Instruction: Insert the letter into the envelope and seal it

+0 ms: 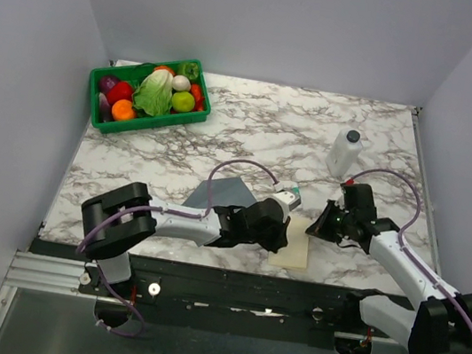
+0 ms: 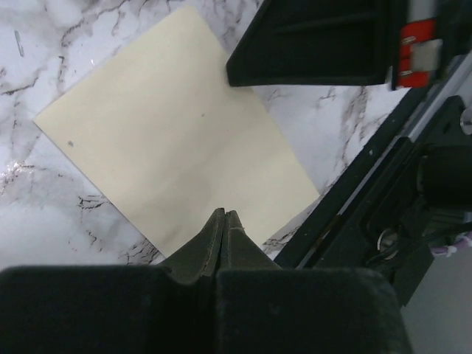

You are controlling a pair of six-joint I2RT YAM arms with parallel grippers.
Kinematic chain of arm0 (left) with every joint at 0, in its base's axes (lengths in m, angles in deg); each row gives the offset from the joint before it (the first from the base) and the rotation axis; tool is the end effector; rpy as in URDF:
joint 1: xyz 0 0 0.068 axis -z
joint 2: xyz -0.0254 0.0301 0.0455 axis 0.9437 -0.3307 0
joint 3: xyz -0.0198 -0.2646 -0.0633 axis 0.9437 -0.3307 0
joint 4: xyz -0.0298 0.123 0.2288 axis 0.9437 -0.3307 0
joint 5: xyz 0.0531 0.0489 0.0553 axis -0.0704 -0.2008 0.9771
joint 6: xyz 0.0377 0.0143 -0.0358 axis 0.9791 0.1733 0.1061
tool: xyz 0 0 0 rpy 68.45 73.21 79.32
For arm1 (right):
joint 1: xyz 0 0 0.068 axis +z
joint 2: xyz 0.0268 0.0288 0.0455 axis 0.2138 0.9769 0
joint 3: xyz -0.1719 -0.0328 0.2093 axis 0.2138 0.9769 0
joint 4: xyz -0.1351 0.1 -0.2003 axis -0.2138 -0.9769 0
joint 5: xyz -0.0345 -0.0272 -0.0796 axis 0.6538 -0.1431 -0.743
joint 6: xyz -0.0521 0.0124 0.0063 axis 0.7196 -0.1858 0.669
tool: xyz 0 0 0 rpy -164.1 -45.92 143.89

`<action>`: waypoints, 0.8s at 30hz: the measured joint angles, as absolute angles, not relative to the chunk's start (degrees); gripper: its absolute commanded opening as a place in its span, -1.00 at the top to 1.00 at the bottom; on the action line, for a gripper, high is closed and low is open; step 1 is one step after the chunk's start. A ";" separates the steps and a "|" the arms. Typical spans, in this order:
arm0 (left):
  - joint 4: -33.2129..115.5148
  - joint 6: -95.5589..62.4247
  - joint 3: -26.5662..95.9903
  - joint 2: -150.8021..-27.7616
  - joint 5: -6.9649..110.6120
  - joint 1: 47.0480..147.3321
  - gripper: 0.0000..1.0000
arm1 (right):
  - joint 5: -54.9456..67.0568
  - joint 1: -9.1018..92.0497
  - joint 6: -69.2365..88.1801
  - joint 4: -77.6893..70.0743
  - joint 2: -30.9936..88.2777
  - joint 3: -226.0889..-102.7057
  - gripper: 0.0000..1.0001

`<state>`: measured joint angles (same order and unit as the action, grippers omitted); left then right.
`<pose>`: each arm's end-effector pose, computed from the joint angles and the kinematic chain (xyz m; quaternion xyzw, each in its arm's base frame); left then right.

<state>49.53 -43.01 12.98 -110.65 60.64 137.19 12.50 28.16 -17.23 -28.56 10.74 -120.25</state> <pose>0.1408 -0.3232 0.1756 0.2169 0.8636 -0.3573 0.2820 0.1900 0.0627 0.1804 0.1121 0.9457 0.2244 0.2068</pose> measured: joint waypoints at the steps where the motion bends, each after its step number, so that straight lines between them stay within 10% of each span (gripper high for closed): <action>1: 49.66 -43.01 12.85 -109.75 60.82 137.19 0.92 | 12.50 28.16 -17.03 -28.34 11.37 -120.25 0.99; 24: 52.85 -46.61 10.73 -113.88 59.24 142.70 0.93 | 11.98 28.16 -15.57 -26.13 16.57 -119.24 0.99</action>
<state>52.85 -46.61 10.73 -113.88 59.24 142.70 11.98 28.16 -15.57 -26.13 16.57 -119.24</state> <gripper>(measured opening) 0.039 0.011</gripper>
